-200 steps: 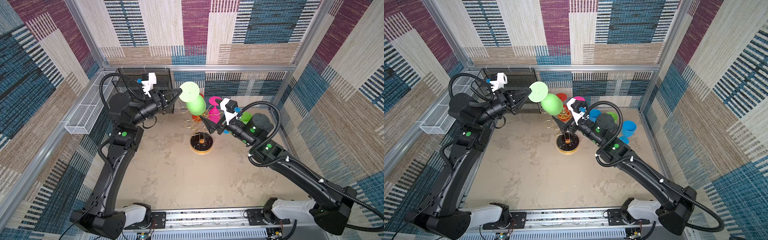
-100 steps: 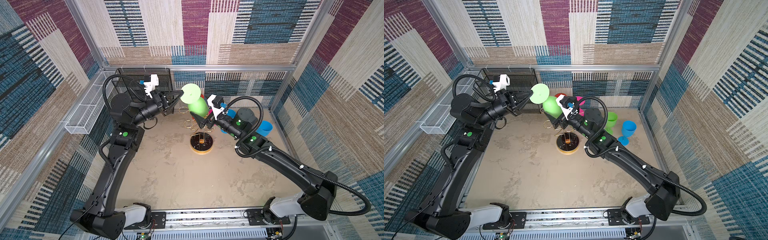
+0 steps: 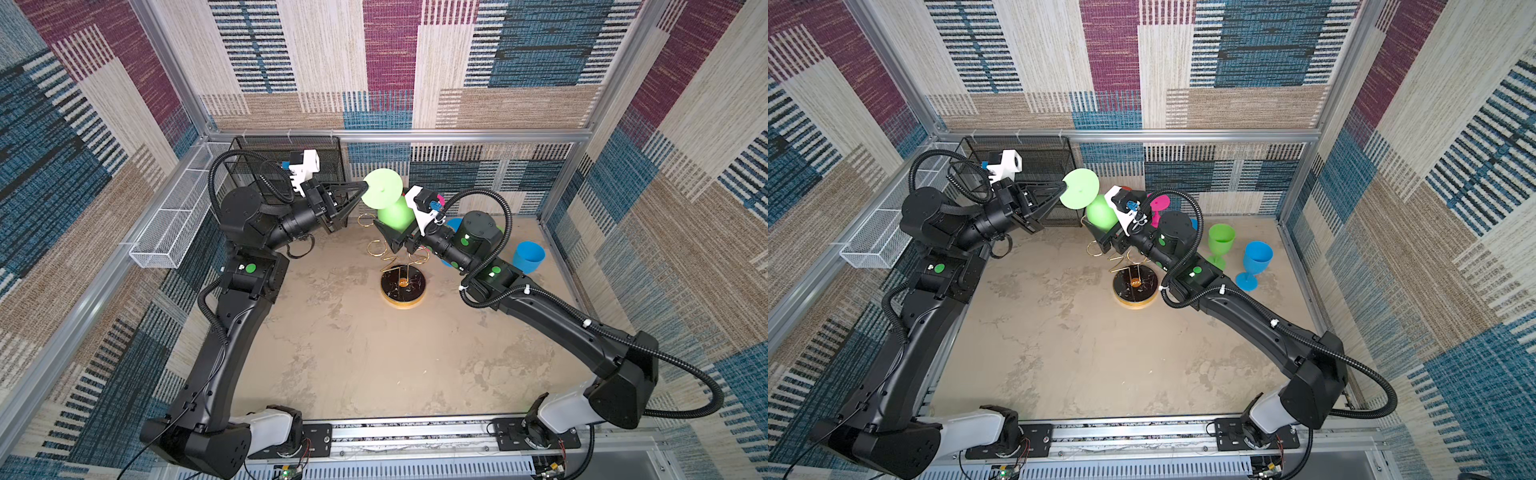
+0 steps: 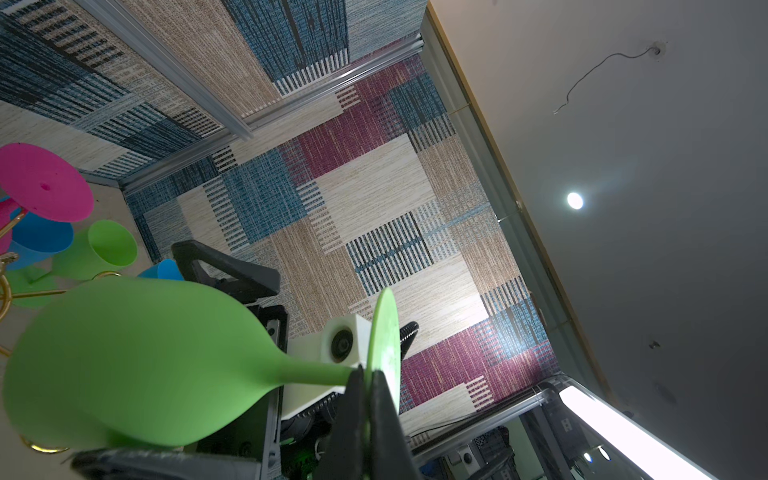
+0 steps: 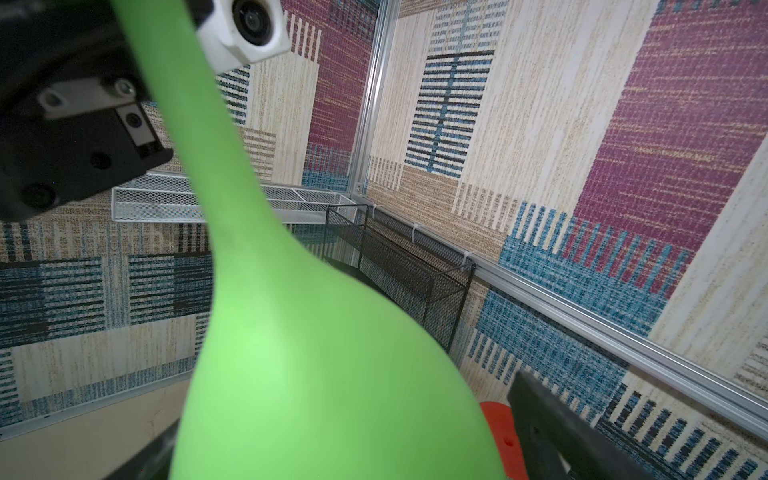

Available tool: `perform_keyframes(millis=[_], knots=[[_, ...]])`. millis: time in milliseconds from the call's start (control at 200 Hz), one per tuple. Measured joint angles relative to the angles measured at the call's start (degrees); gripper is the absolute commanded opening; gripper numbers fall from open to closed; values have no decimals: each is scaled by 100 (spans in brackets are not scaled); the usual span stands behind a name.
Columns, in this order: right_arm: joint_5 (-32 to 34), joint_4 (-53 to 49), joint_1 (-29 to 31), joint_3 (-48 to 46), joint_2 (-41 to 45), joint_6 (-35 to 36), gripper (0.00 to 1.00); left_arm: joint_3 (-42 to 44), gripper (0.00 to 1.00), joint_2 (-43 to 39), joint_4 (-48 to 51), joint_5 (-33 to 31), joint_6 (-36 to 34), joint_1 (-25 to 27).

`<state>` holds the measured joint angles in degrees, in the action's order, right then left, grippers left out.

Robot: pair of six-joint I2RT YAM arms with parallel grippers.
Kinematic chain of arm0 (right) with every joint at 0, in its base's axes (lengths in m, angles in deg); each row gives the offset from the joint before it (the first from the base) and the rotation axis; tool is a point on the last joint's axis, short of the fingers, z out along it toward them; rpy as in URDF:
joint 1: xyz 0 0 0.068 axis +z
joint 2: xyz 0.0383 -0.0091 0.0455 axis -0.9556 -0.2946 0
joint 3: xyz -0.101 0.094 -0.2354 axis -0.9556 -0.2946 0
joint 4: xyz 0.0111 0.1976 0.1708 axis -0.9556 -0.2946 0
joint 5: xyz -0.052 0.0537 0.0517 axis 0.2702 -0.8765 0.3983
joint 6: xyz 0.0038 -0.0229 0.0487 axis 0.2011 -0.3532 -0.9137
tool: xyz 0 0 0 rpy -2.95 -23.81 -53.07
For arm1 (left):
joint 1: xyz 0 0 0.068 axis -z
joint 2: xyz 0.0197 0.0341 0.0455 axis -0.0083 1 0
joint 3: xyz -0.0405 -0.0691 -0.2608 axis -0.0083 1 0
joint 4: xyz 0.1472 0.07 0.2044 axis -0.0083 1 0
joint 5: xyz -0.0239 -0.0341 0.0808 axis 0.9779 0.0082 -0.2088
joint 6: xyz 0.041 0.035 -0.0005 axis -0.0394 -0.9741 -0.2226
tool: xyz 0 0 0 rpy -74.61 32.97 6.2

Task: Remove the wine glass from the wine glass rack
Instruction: 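Close the right gripper on the green glass bowl beside the left gripper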

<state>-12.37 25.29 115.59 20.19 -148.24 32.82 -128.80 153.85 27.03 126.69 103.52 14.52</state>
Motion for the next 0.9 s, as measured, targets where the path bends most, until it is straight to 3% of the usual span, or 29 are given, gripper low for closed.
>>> perform_keyframes(millis=[180,556,841,896], knots=[[-17,-2,0,0,0,-37,95,22,0,42,-131,0,92,0],[-68,-44,2,-138,142,-107,72,0,0,144,-286,11,205,15],[-116,-168,11,-188,232,-127,63,0,0,162,-304,138,249,22],[-116,-216,11,-195,264,-140,60,2,8,175,-341,155,256,22]])
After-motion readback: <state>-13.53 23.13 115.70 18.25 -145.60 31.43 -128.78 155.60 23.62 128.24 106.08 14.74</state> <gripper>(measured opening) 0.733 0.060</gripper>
